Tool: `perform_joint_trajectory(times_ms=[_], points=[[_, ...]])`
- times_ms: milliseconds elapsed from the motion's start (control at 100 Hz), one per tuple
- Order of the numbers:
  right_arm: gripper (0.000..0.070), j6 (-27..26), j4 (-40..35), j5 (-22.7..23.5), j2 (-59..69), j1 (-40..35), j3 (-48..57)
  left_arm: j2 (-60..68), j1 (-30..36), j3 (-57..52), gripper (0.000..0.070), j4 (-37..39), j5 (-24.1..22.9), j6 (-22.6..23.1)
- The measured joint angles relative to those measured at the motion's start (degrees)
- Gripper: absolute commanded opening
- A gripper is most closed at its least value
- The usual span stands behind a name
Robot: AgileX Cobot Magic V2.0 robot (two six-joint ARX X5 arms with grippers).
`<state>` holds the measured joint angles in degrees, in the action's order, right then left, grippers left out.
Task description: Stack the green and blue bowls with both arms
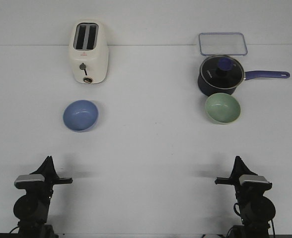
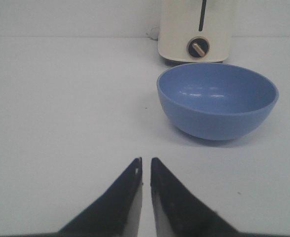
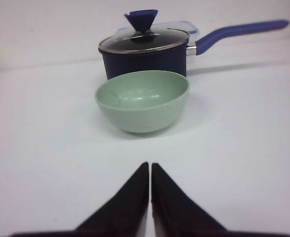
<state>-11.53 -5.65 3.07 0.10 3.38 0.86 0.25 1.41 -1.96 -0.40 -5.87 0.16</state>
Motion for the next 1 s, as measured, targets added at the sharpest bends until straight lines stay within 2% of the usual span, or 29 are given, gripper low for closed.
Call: perform_joint_trajectory(times_ms=[170, 270, 370, 400, 420, 480, 500, 540, 820, 1000], points=[[0.0002, -8.2, 3.7, 0.2, 0.0, 0.0, 0.3, 0.0, 0.0, 0.0, 0.0015, 0.0, 0.0, 0.0], [0.0001, -12.4, -0.5, -0.6, 1.0, 0.0, 4.7, 0.0, 0.0, 0.0, 0.0015, 0.0, 0.0, 0.0], [0.0012, -13.2, -3.2, -1.8, 6.2, 0.0, 14.1, 0.0, 0.0, 0.0, 0.0015, 0.0, 0.0, 0.0], [0.0047, -12.7, -3.7, -1.8, 8.5, 0.0, 17.4, 0.0, 0.0, 0.0, 0.0015, 0.0, 0.0, 0.0], [0.0096, -12.3, -4.1, -1.8, 10.2, 0.0, 19.5, 0.0, 0.0, 0.0, 0.0015, 0.0, 0.0, 0.0], [0.0281, -10.3, -5.9, -1.8, 16.3, 0.0, 25.8, 0.0, 0.0, 0.0, 0.0015, 0.0, 0.0, 0.0], [0.0369, -9.6, -6.7, -1.8, 18.6, 0.0, 27.8, 0.0, 0.0, 0.0, 0.0015, 0.0, 0.0, 0.0], [0.0421, -8.3, -8.3, -1.8, 23.4, 0.0, 31.5, 0.0, 0.0, 0.0, 0.0015, 0.0, 0.0, 0.0], [0.0422, -3.2, -20.4, -1.8, 58.7, 0.2, 53.6, 0.0, 0.0, 0.0, 0.0015, 0.0, 0.0, 0.0], [0.0422, -2.1, -23.5, -1.5, 77.8, 1.9, 63.3, 0.0, 0.0, 0.0, 0.0015, 0.0, 0.0, 0.0]])
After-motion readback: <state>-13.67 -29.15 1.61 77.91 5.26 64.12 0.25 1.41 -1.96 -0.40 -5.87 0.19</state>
